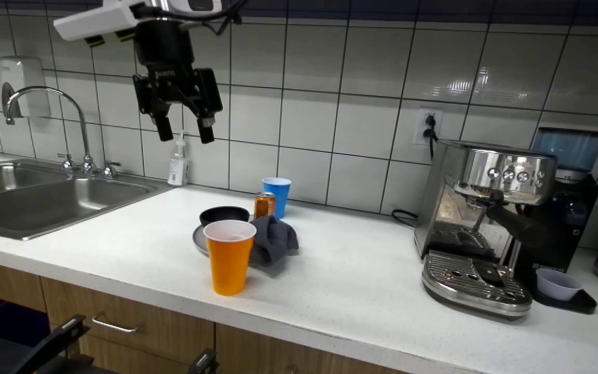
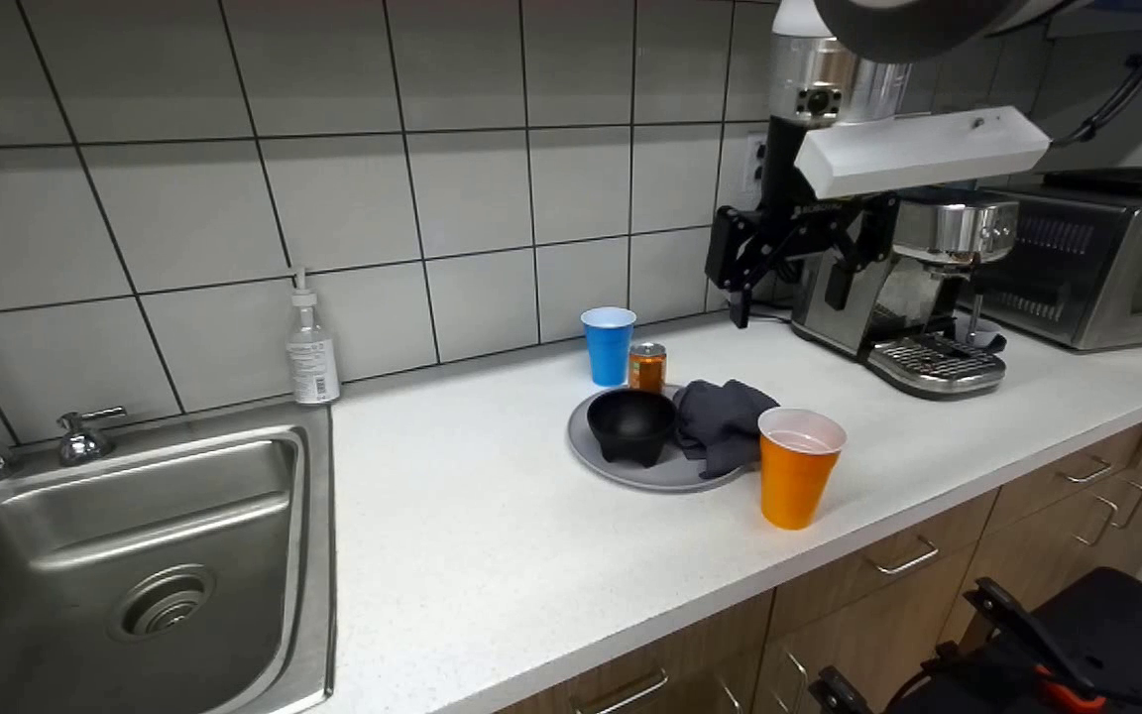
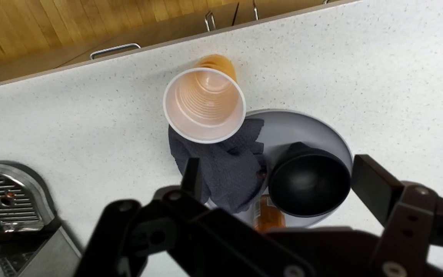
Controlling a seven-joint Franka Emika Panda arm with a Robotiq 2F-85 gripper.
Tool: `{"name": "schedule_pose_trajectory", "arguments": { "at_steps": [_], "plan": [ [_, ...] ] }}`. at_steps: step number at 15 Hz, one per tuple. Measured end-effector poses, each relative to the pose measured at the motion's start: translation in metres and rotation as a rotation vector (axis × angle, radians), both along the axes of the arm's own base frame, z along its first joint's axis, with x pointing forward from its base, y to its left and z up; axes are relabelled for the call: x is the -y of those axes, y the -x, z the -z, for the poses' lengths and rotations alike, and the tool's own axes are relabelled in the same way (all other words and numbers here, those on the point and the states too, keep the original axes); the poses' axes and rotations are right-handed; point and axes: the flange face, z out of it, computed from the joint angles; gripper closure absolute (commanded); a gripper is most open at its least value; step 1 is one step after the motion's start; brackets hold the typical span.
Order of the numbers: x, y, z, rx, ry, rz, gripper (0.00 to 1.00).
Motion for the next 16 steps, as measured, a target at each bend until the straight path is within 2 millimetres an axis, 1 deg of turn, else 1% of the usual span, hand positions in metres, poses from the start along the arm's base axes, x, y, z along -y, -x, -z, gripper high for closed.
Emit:
{"name": "schedule_pose_trajectory", "arguments": {
  "at_steps": [5,9,13,16],
  "plan": [
    [-0.005,-0.013,0.027,-0.023,-0.013,-0.020,0.00],
    [-0.010,-0.029,0.046,-0.032,-0.028,-0.035,0.00],
    [-0.018,-0.051,0.063,-0.050,-0.044,-0.051,0.00],
    [-0.024,-0.073,0.077,-0.063,-0.044,-0.068,0.00]
  ]
}}
